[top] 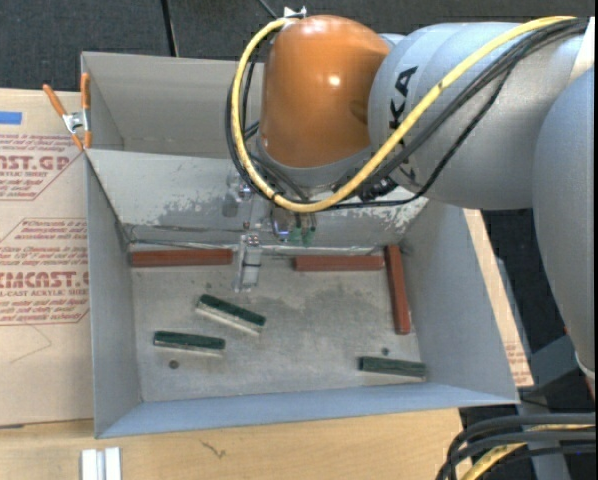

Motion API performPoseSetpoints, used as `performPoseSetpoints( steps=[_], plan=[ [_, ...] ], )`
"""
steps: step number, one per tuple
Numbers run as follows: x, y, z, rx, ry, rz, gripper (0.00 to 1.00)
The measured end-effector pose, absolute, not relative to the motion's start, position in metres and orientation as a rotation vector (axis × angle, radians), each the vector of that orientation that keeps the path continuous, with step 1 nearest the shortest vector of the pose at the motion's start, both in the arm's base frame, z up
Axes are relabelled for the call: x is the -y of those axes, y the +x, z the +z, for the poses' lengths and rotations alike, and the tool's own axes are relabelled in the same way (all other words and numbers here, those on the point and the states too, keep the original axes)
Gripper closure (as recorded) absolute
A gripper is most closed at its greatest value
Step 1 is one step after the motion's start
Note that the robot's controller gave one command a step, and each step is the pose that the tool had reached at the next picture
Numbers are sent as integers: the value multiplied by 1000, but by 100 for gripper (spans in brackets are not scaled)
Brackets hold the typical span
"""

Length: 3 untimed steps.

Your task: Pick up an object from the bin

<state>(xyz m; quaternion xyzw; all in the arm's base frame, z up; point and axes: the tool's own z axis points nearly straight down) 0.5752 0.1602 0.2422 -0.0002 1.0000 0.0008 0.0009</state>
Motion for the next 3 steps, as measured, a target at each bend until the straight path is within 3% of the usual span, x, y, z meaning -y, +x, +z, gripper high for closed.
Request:
performPoseSetpoints(
  steps=[1,2,3],
  plan=[
    [-160,575,242,-3140,-1,3,0],
    [-148,539,192,-3135,22,5,0],
    [-161,536,142,-3132,-209,1,0]
  ],
)
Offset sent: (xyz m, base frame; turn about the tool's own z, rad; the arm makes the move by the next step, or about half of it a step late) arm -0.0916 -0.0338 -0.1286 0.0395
